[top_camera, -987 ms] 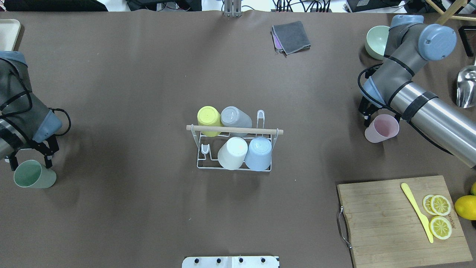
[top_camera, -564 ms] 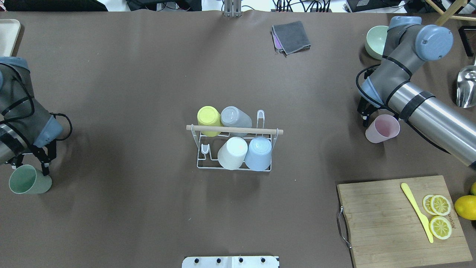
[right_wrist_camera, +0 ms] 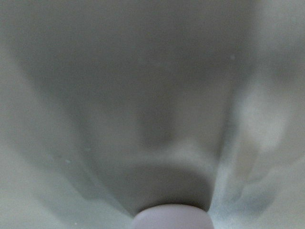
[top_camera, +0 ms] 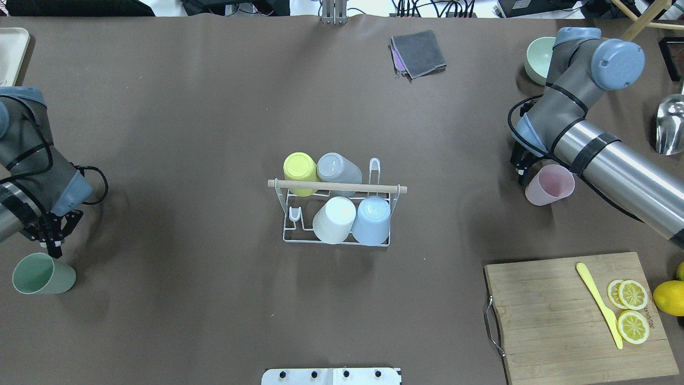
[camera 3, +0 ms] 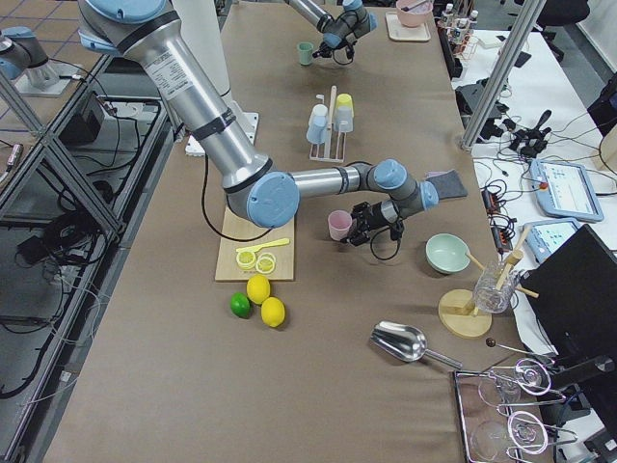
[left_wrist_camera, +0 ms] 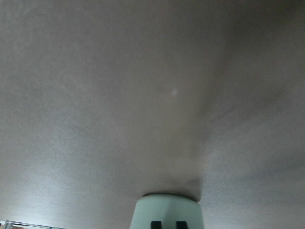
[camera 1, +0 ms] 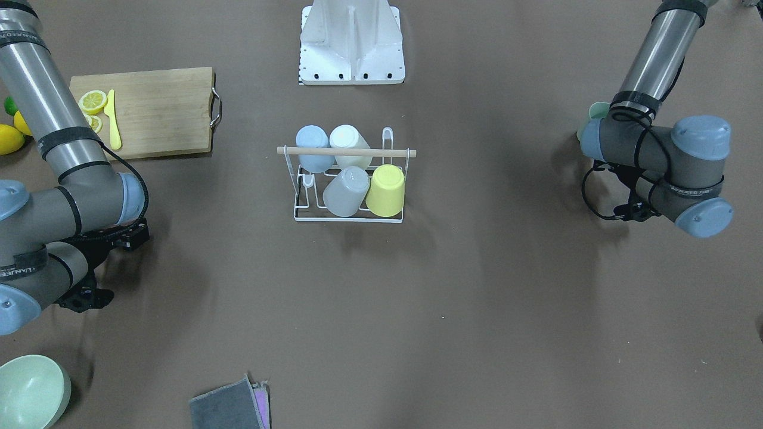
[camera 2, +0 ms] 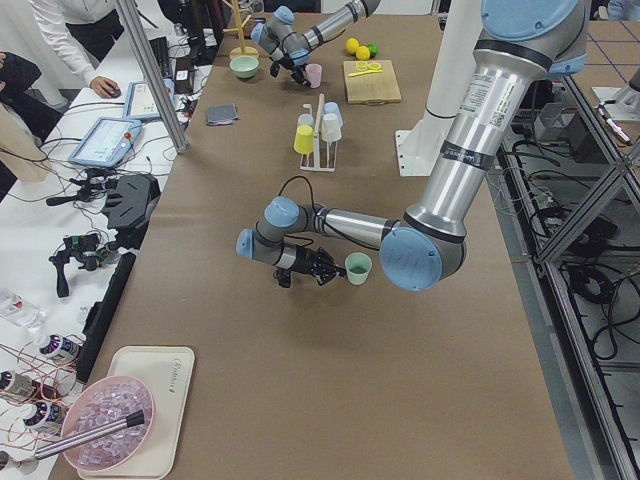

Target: Place cup on cup holder

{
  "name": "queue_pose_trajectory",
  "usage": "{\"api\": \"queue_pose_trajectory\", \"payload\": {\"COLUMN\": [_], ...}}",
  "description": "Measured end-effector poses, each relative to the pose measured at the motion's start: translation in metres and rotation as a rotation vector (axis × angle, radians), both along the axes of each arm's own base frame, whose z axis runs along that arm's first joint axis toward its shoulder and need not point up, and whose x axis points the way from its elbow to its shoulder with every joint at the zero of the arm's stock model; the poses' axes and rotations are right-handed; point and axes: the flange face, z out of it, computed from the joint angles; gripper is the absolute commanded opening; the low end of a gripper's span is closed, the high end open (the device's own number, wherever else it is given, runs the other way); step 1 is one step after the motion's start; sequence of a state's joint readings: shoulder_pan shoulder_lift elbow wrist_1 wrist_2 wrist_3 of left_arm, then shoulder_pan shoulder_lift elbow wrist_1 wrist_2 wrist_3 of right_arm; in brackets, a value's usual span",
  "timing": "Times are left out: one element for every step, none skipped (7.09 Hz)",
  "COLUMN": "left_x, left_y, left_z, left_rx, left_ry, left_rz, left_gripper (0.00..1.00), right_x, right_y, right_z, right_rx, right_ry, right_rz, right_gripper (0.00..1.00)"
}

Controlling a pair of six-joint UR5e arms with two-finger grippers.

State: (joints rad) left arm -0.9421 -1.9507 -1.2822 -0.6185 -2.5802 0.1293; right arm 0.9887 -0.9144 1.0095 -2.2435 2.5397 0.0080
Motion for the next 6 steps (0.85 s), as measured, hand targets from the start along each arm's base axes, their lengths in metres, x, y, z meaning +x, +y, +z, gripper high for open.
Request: {"api": "queue_pose_trajectory", "payload": {"left_x": [0.0006, 0.0005, -0.0002, -0.002, -0.005, -0.0084], "left_y": [-0.0008, -0.0012, -0.0011, -0.0008, -0.001, -0.0022], "left_z": [-0.001, -0.0011, -0.0009, -0.0008, -0.0002, 0.0002], "left_rx": [0.0, 0.0, -0.001, -0.006, -0.009, -0.011], "left_ry": [-0.001, 0.0, 0.004, 0.007, 0.006, 0.006], "left_rz": [0.0, -0.002, -0.007, -0.016, -0.022, -0.028], "left_gripper": [0.96, 0.97, 0.97, 0.97, 0.97, 0.97], "right_x": [-0.0003, -0.0003, 0.0, 0.0002, 0.0006, 0.0012], "right_y": [0.0004, 0.001, 0.0017, 0.0022, 0.0029, 0.0039], "right_z": [0.0006, 0.0011, 0.0014, 0.0015, 0.0016, 0.0021], "right_rx": [-0.003, -0.008, -0.016, -0.022, -0.027, -0.033], "right_ry": [-0.001, 0.0, 0.003, 0.004, 0.006, 0.006], "right_rz": [0.0, 0.001, 0.001, 0.002, 0.001, -0.003], "right_gripper": [0.92, 0.91, 0.91, 0.9, 0.88, 0.77]}}
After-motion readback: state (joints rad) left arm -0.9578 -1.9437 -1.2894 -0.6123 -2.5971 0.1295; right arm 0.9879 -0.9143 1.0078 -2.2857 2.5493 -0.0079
